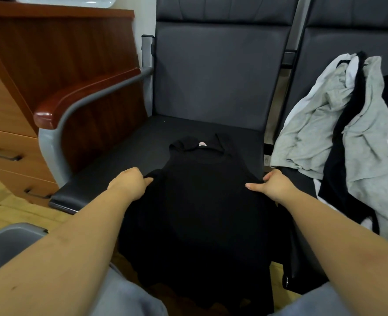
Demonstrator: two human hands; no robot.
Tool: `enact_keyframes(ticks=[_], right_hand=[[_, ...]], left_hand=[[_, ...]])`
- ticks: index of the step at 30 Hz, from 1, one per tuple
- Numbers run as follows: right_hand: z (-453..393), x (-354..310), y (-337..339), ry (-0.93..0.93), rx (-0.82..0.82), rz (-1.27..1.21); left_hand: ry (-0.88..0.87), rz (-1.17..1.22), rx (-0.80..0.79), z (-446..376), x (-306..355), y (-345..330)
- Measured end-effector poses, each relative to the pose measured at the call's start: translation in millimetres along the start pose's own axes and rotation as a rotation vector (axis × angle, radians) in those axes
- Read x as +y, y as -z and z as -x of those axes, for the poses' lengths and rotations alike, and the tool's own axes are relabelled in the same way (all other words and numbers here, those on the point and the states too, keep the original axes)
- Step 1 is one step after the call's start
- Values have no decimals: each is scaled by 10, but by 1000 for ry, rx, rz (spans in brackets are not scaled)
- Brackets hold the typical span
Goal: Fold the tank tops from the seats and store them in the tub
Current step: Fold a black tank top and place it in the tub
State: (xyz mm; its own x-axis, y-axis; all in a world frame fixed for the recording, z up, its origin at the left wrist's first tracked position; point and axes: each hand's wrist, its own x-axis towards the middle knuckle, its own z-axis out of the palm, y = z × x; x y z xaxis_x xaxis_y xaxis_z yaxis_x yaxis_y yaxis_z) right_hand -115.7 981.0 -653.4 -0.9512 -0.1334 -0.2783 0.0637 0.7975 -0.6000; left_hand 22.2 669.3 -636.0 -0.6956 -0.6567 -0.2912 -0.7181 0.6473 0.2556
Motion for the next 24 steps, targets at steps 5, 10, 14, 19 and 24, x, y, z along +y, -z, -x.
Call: enact_keyframes(ticks=[5, 10, 14, 19, 24], right_hand=[[86, -42, -31, -19, 4, 170], [259, -45, -6, 88, -61, 138], [501, -40, 241, 159, -124, -30], [732, 69, 564, 145, -159, 65], [795, 223, 718, 75, -218, 137]], left_hand=[[-105, 81, 87, 115, 19, 28], [-112, 101, 68, 227, -78, 75], [-61, 61, 43, 292, -229, 117], [35, -42, 58, 411, -449, 192], [54, 19, 27, 419, -512, 218]])
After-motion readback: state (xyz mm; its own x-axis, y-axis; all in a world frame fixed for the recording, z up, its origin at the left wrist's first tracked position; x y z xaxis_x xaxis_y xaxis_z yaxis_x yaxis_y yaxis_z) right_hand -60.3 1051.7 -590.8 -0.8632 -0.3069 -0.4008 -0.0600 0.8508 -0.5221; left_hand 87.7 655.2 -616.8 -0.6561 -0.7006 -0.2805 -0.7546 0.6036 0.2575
